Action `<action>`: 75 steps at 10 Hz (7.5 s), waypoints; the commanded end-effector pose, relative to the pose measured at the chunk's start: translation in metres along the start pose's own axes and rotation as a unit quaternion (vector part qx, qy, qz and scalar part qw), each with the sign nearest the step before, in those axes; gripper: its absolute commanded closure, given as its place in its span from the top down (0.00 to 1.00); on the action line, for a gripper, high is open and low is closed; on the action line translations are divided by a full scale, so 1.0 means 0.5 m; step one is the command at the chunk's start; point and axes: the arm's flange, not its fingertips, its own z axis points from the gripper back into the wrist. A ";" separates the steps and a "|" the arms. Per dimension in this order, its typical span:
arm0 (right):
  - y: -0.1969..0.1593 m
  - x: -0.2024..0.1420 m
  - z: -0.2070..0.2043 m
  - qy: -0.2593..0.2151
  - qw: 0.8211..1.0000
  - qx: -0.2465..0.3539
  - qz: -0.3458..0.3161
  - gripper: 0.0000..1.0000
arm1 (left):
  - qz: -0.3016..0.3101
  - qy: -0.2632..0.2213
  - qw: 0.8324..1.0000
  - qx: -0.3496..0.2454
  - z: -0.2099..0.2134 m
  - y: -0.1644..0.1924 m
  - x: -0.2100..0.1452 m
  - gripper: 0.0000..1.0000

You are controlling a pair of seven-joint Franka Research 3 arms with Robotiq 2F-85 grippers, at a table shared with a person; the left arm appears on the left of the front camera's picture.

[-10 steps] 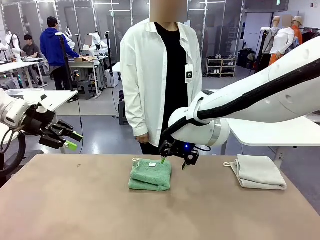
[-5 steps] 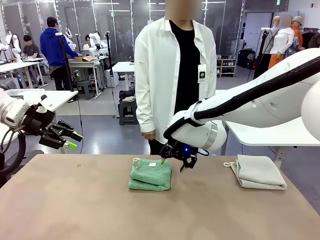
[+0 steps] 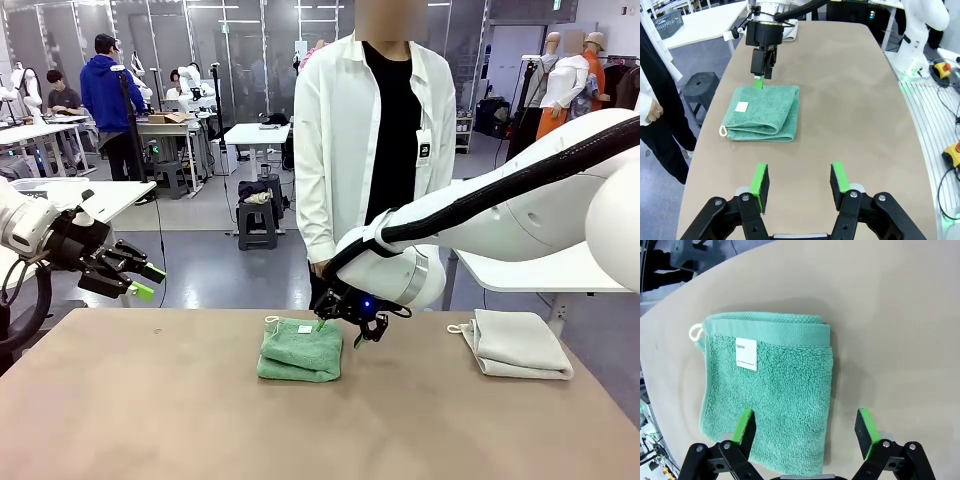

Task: Fold the towels and place them in the basket.
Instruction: Stack the folded Towel with hook on the right side of the table.

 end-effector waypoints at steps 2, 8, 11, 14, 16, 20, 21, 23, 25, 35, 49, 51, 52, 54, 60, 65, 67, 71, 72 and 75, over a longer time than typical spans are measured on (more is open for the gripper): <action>-0.015 0.008 -0.016 0.009 0.999 0.030 0.008 0.93 | -0.001 0.001 1.000 0.003 0.003 -0.001 0.005 0.63; -0.005 0.018 -0.032 0.010 1.000 0.016 -0.010 0.65 | -0.001 0.001 1.000 0.003 0.003 -0.001 0.005 0.63; -0.007 0.017 -0.040 0.018 1.000 0.014 -0.002 0.48 | -0.001 0.001 1.000 0.003 0.003 -0.001 0.005 0.63; -0.002 0.013 -0.038 0.023 1.000 0.019 0.001 0.26 | -0.001 0.001 1.000 0.003 0.003 -0.001 0.005 0.63; 0.000 0.009 -0.036 0.027 0.999 0.016 0.005 0.06 | -0.001 0.001 1.000 0.003 0.003 -0.001 0.005 0.63; 0.003 0.008 -0.036 0.024 1.000 0.012 -0.005 0.00 | -0.001 0.001 1.000 0.003 0.003 -0.001 0.005 0.63; 0.003 0.008 -0.036 0.024 1.000 0.012 -0.005 0.00 | -0.001 0.001 1.000 0.003 0.003 -0.001 0.005 0.63; 0.003 0.008 -0.036 0.024 1.000 0.012 -0.005 0.00 | -0.001 0.001 1.000 0.003 0.003 -0.001 0.005 0.63; 0.005 0.008 -0.035 0.021 1.000 0.010 0.000 0.06 | -0.001 0.001 1.000 0.003 0.003 -0.001 0.005 0.63; -0.133 0.040 0.472 -0.029 0.994 -0.006 0.109 0.06 | -0.001 0.001 1.000 0.003 0.003 -0.001 0.005 0.63; -0.334 0.084 0.604 -0.063 0.998 -0.017 0.013 0.06 | -0.001 0.001 1.000 0.003 0.003 -0.001 0.005 0.63; -0.337 0.086 0.601 -0.063 0.998 -0.027 0.014 0.06 | -0.001 0.001 1.000 0.003 0.003 -0.001 0.005 0.63; -0.349 0.105 0.604 -0.058 0.998 0.005 0.013 0.06 | -0.001 0.001 1.000 0.003 0.003 -0.001 0.005 0.63; -0.379 0.129 0.624 -0.058 0.998 0.032 0.011 0.06 | -0.001 0.001 1.000 0.003 0.003 -0.001 0.005 0.63; -0.532 0.185 0.637 0.005 0.982 0.184 -0.047 0.06 | -0.001 0.001 1.000 0.003 0.003 -0.001 0.005 0.63; -0.626 0.212 0.581 -0.008 0.969 0.231 -0.090 0.06 | -0.001 0.001 1.000 0.003 0.003 -0.001 0.005 0.63; -0.668 0.227 0.560 -0.006 0.966 0.236 -0.104 0.06 | -0.001 0.001 1.000 0.003 0.003 -0.001 0.005 0.63; -0.757 0.227 0.550 0.031 0.971 0.215 -0.102 0.06 | -0.001 0.001 1.000 0.003 0.003 -0.001 0.005 0.63; -0.774 0.223 0.546 0.036 0.972 0.206 -0.104 0.06 | -0.001 0.001 1.000 0.003 0.003 -0.001 0.005 0.63; -0.791 0.217 0.546 0.036 0.976 0.195 -0.092 0.46 | -0.001 0.001 1.000 0.003 0.003 -0.001 0.005 0.63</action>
